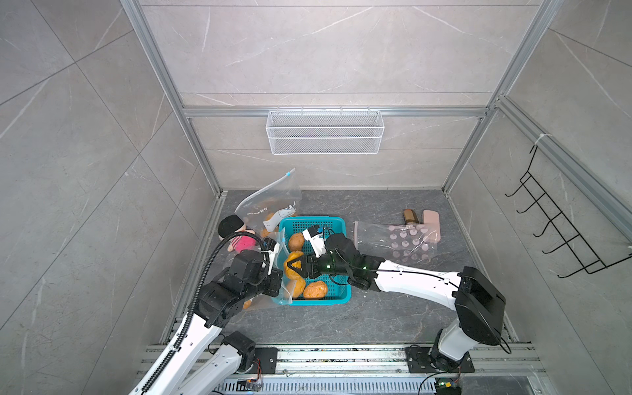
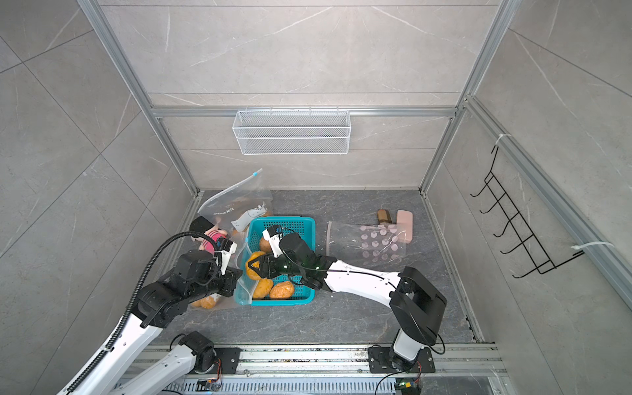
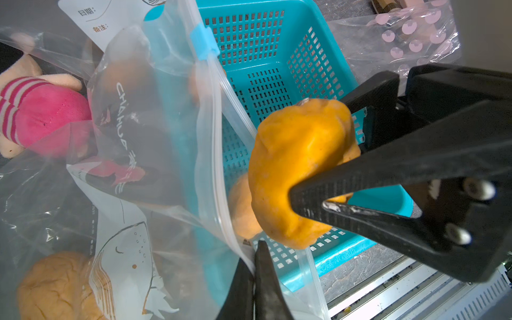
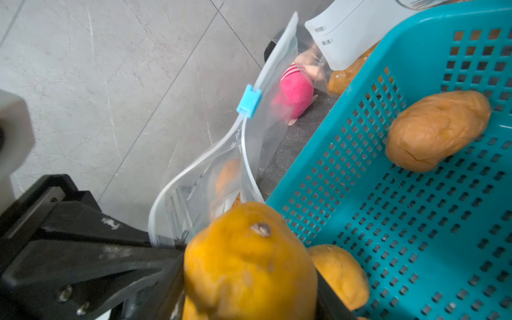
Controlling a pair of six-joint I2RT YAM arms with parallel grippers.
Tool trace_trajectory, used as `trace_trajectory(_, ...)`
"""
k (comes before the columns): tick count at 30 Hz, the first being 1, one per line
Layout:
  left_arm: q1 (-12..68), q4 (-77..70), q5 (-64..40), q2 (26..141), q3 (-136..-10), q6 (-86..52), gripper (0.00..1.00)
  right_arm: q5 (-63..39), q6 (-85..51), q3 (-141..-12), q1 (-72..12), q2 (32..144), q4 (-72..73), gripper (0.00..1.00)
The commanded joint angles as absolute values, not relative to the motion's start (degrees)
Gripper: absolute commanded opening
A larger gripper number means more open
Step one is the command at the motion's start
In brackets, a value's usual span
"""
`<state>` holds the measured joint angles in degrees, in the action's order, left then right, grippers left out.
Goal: Put the potatoes into a zipper bag and zip it
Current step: Place the potato into the zipper food storage bag.
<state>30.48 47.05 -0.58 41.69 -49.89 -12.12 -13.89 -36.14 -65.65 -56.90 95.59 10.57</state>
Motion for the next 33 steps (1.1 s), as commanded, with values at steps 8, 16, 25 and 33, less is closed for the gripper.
trace_trajectory(8,30.2,45.2,-1.0,41.6,-49.7,-10.9,0.0,-8.4,-32.9,-71.5,-58.3,98.8,2.9,0.54)
trace_trajectory(16,30.2,45.2,-1.1,41.5,-49.6,-10.8,0.0,-1.9,-34.0,-75.6,-59.9,100.6,-2.7,0.58)
trace_trajectory(25,30.2,45.1,-1.3,41.5,-49.5,-10.8,0.0,-2.8,-40.1,-79.6,-60.2,101.1,-8.5,0.64)
trace_trajectory(33,30.2,45.2,-1.3,41.4,-49.5,-10.8,0.0,-5.3,-42.4,-80.7,-60.2,101.1,-9.8,0.72)
